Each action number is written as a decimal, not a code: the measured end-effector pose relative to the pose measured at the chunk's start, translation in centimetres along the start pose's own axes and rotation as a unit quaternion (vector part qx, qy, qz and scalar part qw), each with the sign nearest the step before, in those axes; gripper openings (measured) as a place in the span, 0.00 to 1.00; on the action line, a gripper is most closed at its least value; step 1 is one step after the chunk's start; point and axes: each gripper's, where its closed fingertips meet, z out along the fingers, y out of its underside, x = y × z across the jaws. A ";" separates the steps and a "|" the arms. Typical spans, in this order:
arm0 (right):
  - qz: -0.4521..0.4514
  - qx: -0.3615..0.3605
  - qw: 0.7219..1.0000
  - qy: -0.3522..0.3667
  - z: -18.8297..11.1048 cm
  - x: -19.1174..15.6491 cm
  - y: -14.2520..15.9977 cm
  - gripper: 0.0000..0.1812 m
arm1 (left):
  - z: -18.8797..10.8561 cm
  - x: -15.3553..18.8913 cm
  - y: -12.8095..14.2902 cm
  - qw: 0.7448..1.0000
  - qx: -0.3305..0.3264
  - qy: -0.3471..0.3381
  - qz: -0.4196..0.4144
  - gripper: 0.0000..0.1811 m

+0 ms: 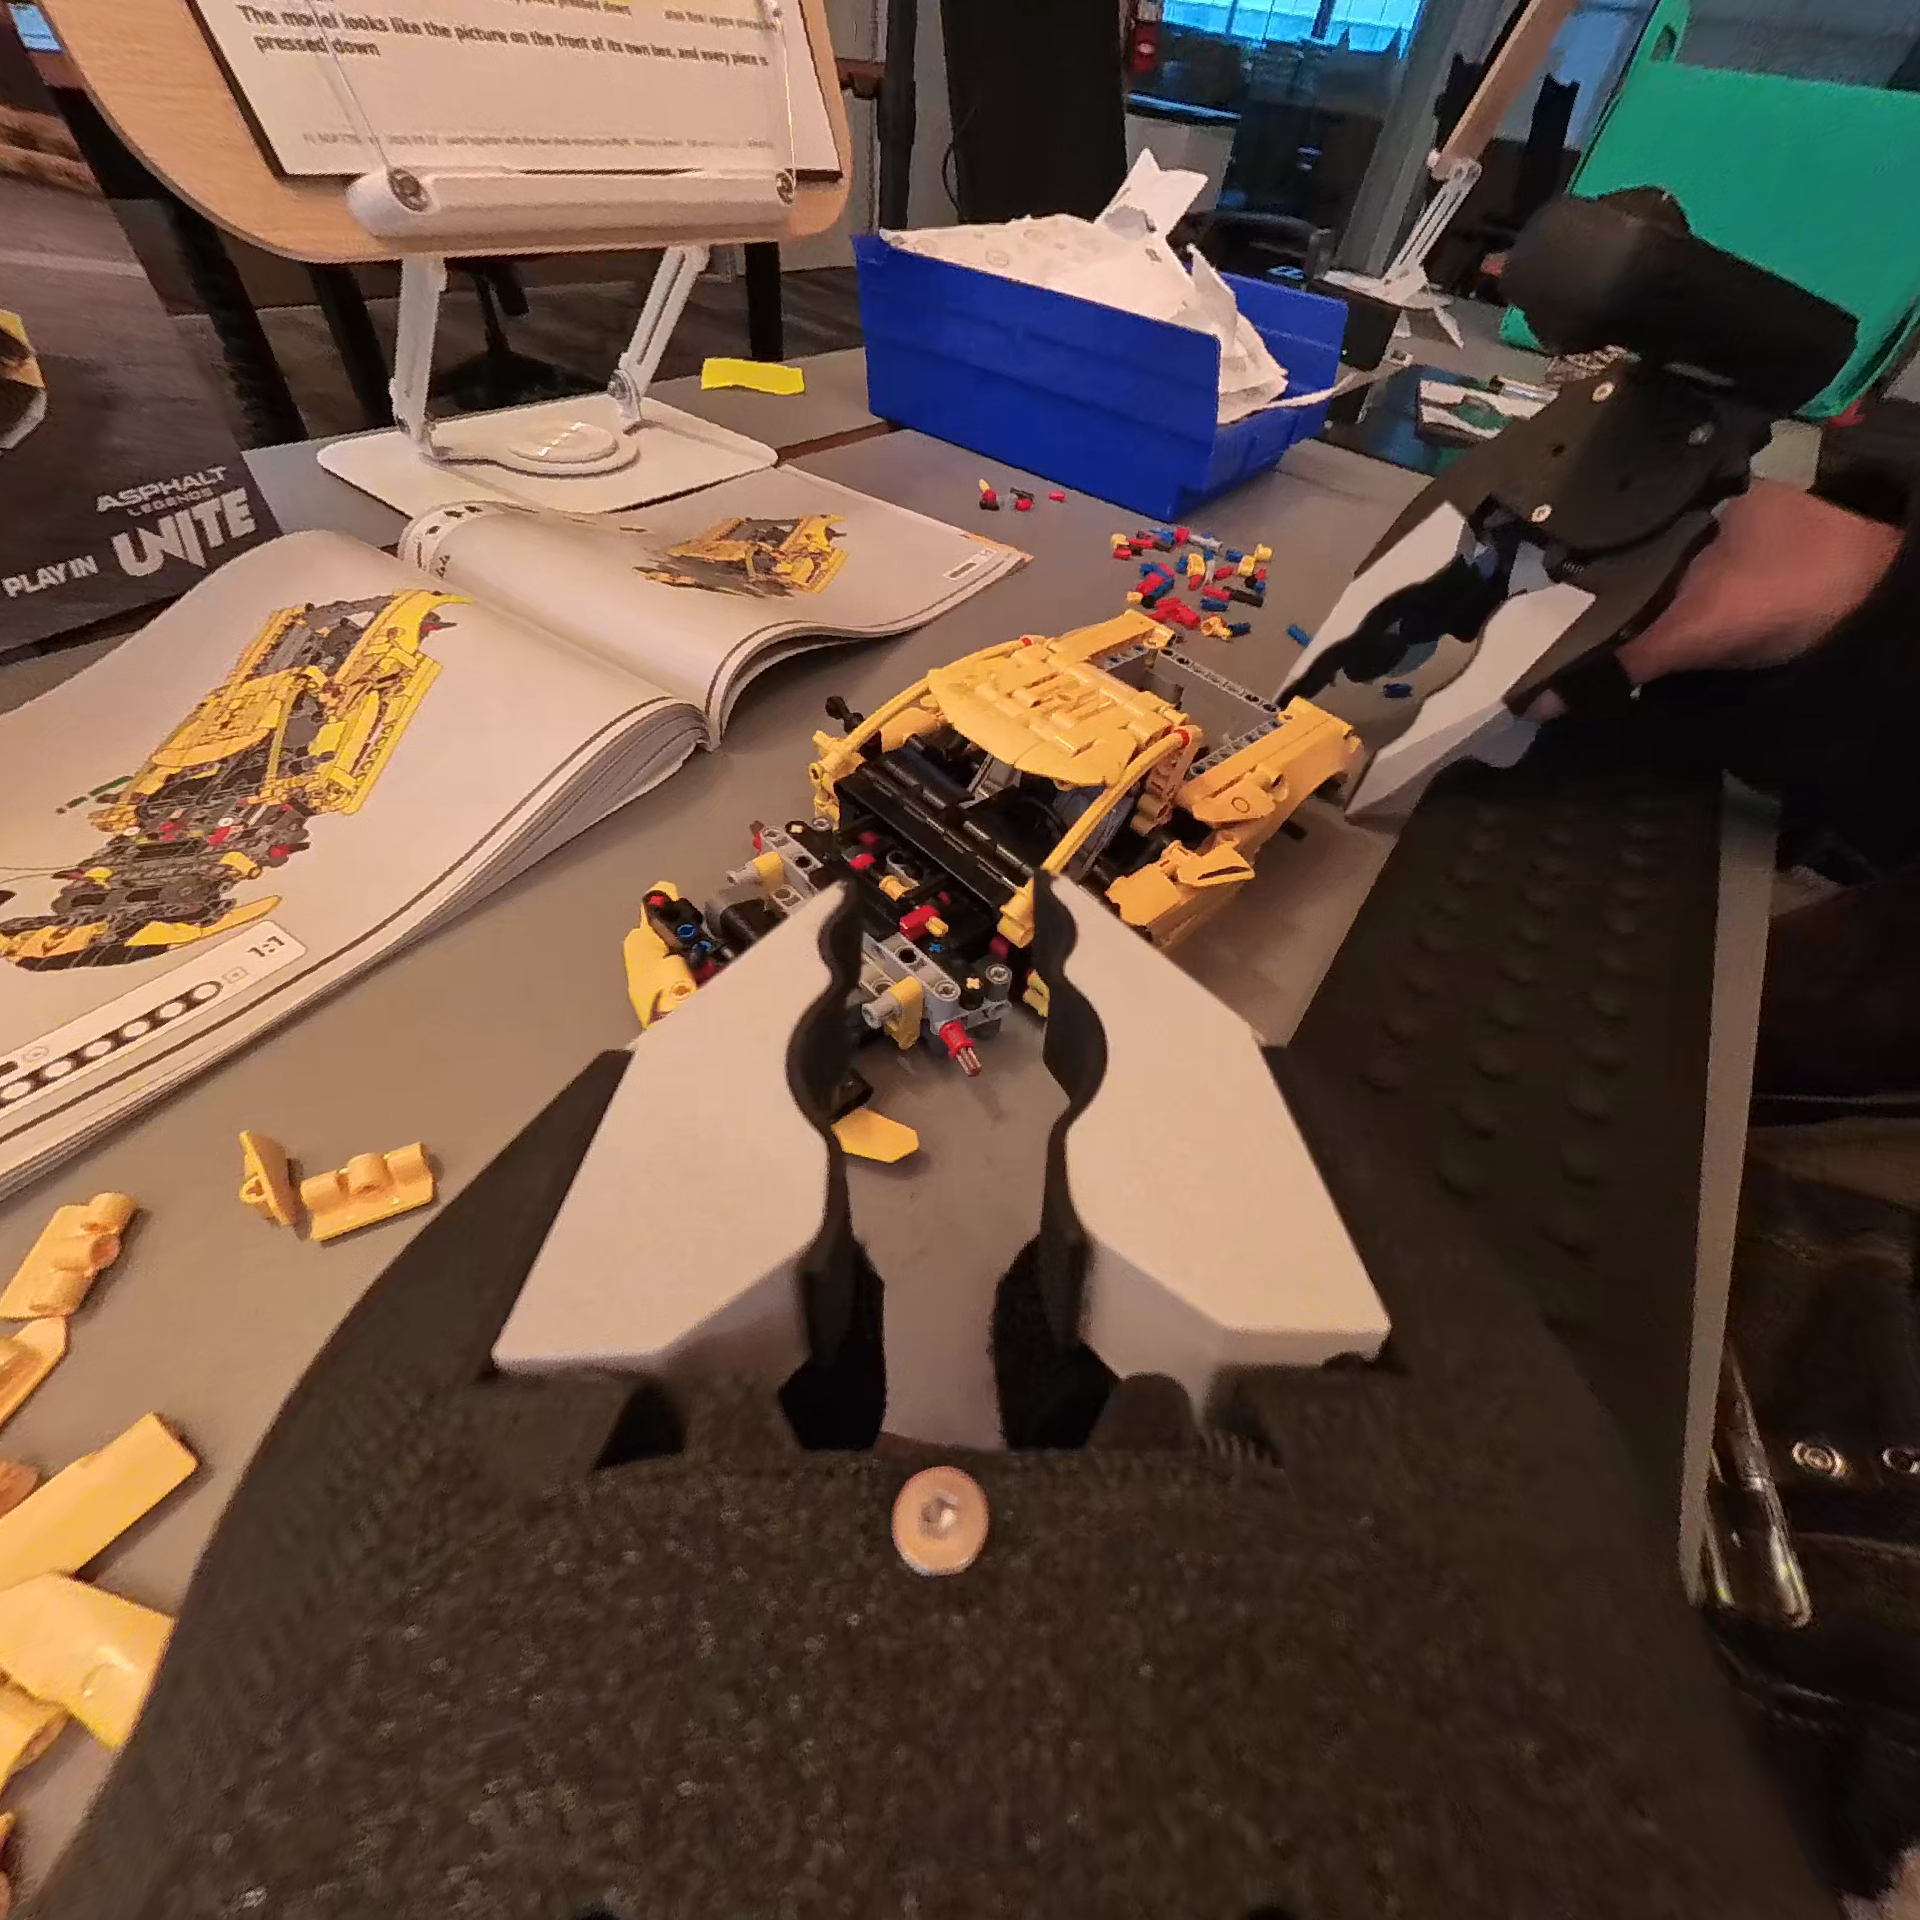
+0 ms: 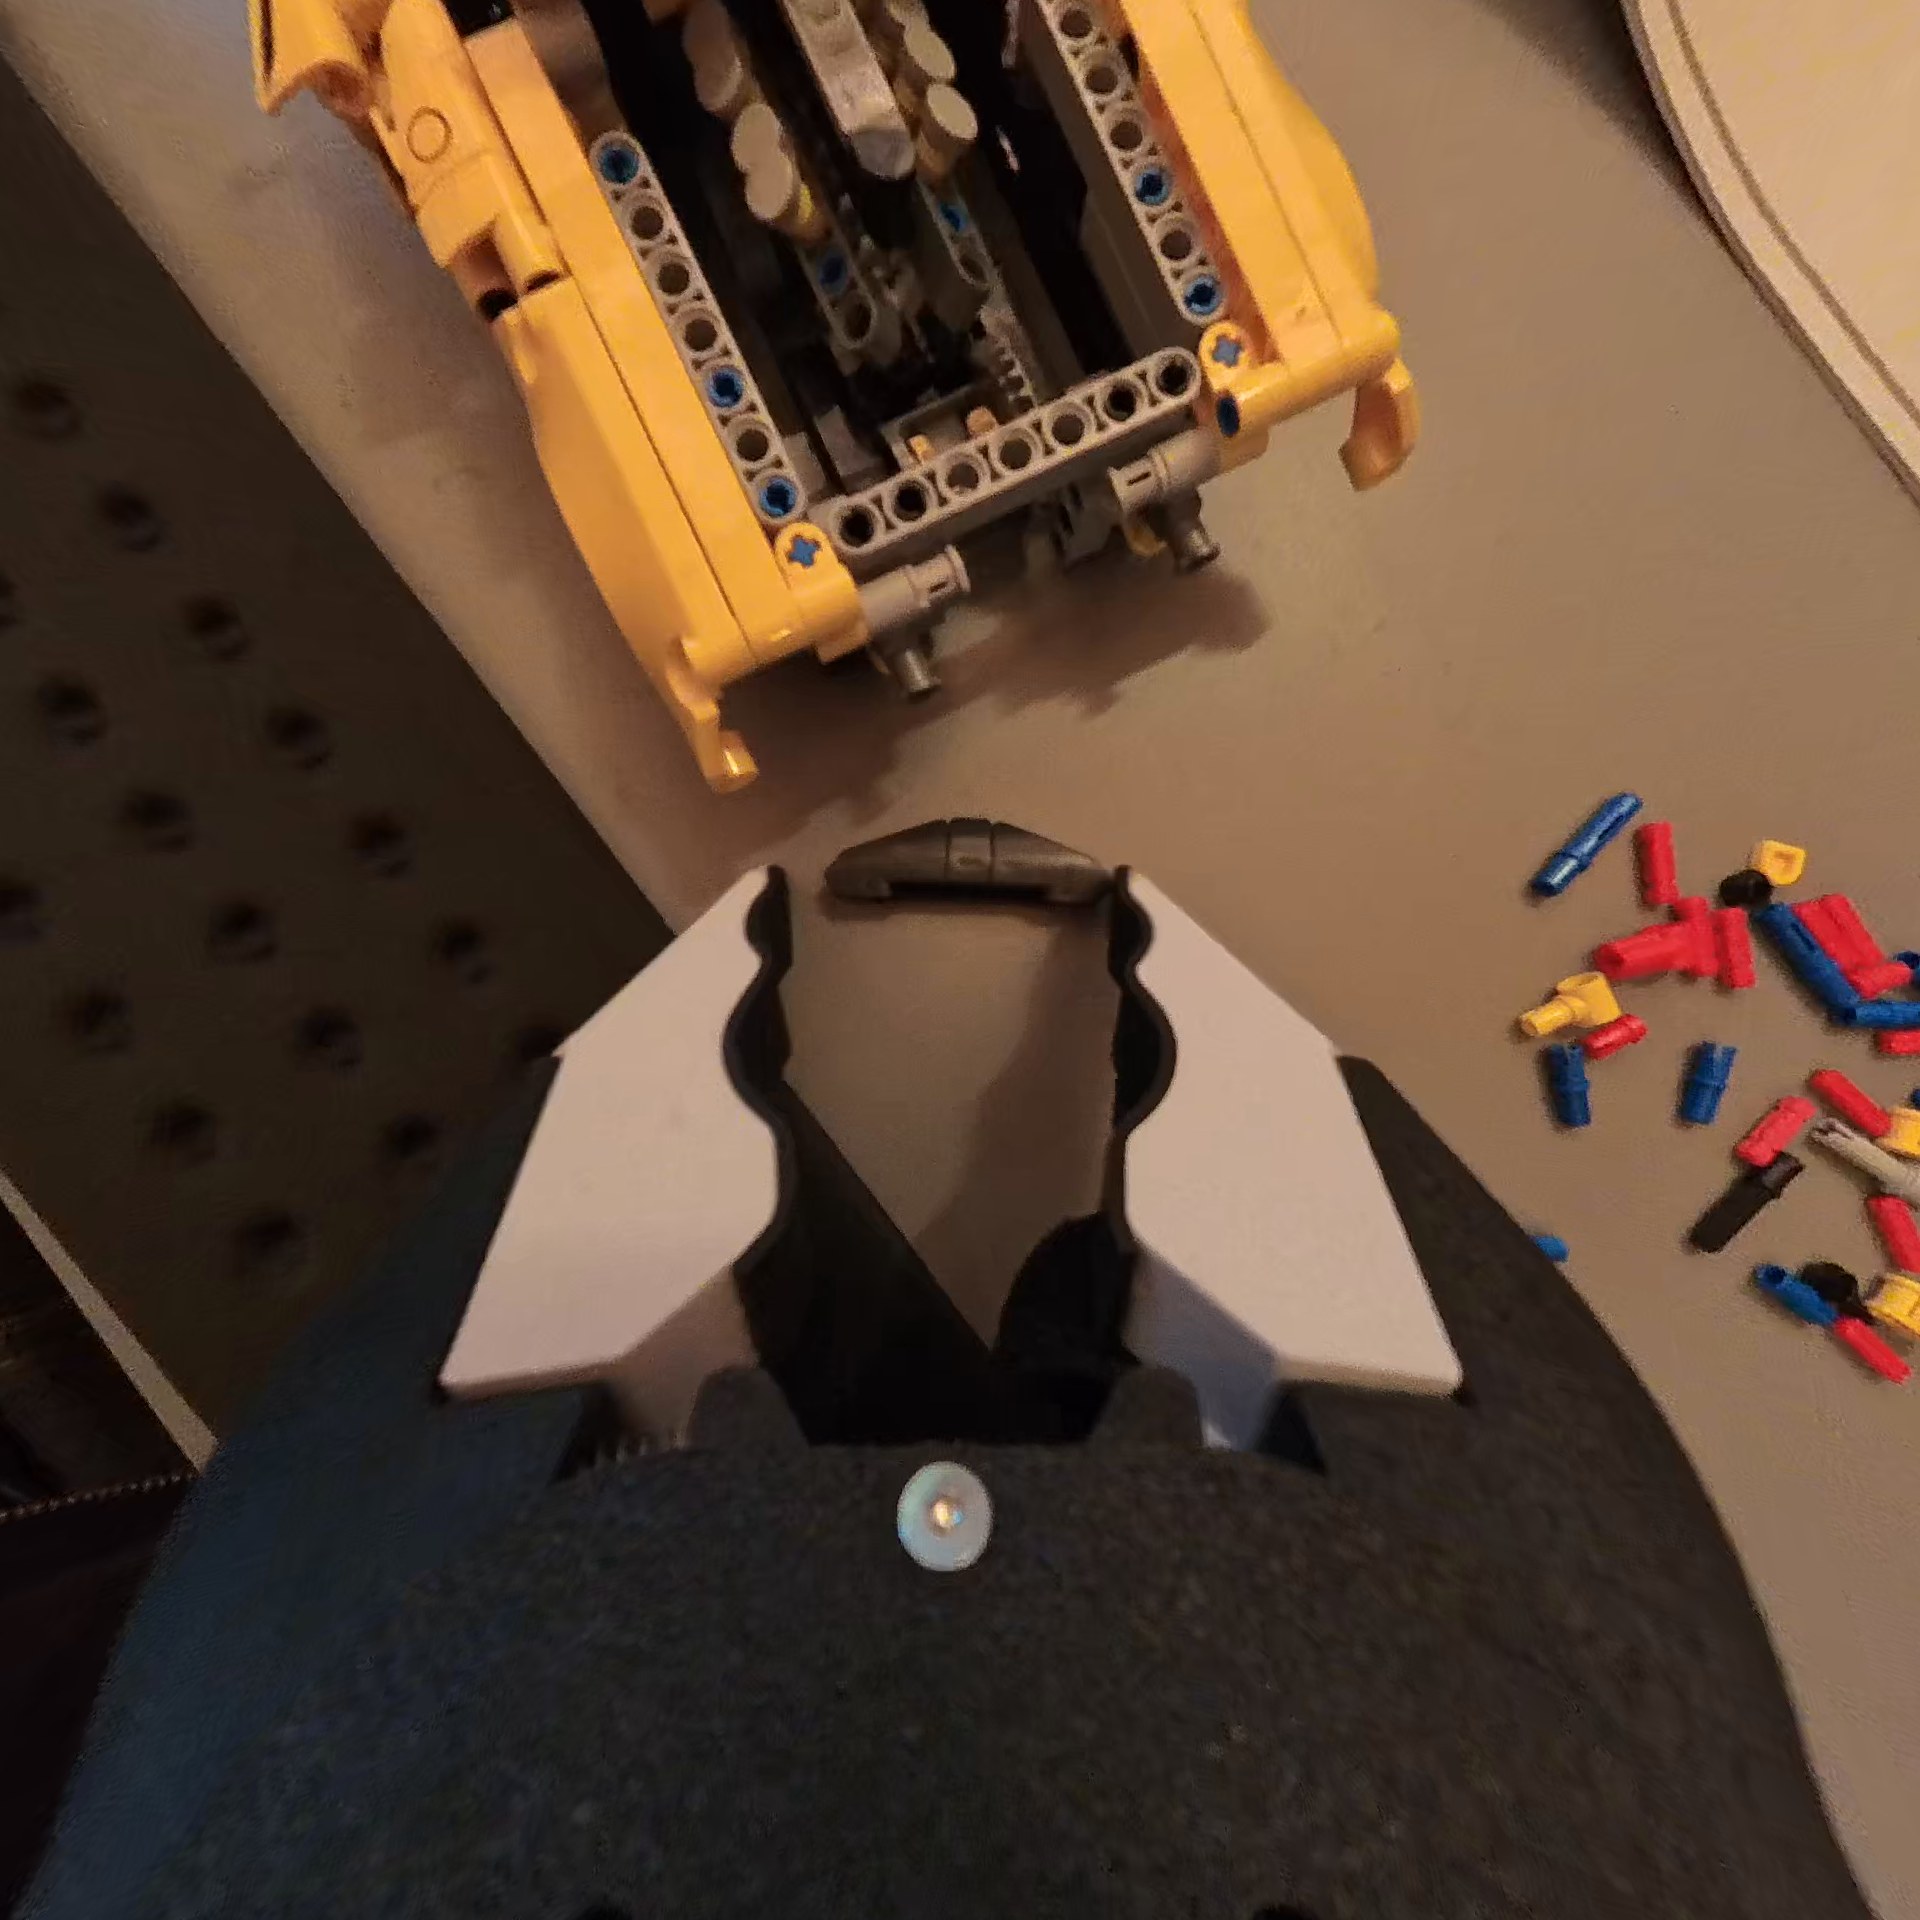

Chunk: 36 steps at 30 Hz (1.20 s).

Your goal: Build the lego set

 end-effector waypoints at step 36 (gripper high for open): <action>-0.288 0.171 0.941 -0.046 0.2 -11.6 -16.5 0.29 | 2.6 6.5 0.0 0.856 -0.107 0.226 -0.452 0.04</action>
